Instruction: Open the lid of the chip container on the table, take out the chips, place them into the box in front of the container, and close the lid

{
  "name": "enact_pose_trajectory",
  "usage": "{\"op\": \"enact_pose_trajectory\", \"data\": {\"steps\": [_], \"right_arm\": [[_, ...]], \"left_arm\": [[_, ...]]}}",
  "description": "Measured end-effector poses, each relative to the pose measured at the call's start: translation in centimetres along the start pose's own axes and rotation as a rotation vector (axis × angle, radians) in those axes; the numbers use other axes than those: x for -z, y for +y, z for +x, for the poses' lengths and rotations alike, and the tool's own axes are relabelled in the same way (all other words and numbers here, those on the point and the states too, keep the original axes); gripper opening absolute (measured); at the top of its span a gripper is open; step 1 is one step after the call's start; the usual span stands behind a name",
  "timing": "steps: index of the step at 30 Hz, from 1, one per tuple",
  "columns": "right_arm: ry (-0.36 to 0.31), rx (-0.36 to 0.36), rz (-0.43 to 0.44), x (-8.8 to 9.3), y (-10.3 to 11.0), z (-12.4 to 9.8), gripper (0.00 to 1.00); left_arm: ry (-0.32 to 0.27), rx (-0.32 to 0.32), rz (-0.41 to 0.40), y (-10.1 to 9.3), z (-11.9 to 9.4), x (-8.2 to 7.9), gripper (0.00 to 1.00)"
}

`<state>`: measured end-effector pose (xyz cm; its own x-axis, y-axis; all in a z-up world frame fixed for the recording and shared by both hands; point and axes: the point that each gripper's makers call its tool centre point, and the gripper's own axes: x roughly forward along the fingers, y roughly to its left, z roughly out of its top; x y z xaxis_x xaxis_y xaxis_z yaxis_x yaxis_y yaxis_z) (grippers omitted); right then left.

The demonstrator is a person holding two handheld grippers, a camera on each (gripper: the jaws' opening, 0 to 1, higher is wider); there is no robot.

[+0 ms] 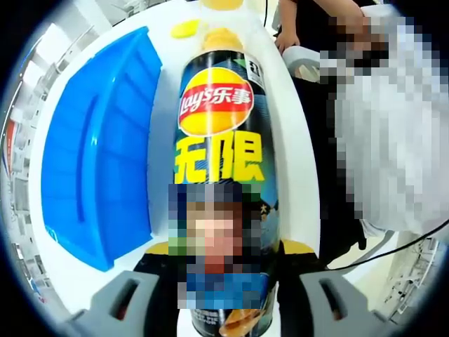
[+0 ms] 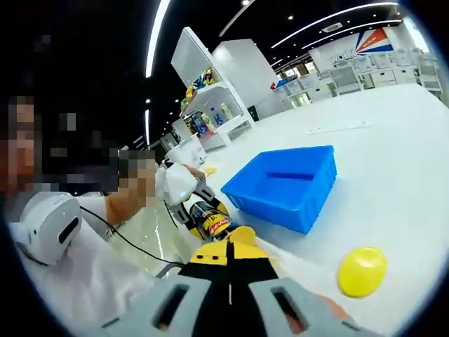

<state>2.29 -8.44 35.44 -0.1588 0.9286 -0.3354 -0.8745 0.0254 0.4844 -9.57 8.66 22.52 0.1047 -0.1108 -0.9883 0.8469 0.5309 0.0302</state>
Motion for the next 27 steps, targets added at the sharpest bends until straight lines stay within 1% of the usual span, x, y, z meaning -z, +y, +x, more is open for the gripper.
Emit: {"op": "enact_pose_trajectory", "data": {"steps": [2,6,14,21,27], "right_arm": [[0.007,-0.001,-0.009,-0.3,0.1,0.3,0.00],[0.013,-0.006,-0.031,-1.6,0.2,0.9,0.00],[0.043,-0.024,-0.059,-3.7,0.1,2.8,0.00],[0.041,-0.046,-0.059,-6.2,-0.6,4.5,0.00],[0.030,-0.056,-0.049,-8.0,-1.6,6.0,0.00]], "left_arm": [[-0.003,0.001,0.000,0.0,0.0,0.0,0.54],[-0.003,0.003,-0.001,0.0,0.0,0.0,0.54],[-0.003,0.005,-0.002,0.1,0.1,0.0,0.54],[-0.002,0.008,-0.004,0.1,0.1,0.0,0.54],[-0.001,0.012,-0.005,0.1,0.2,-0.1,0.54]]}}
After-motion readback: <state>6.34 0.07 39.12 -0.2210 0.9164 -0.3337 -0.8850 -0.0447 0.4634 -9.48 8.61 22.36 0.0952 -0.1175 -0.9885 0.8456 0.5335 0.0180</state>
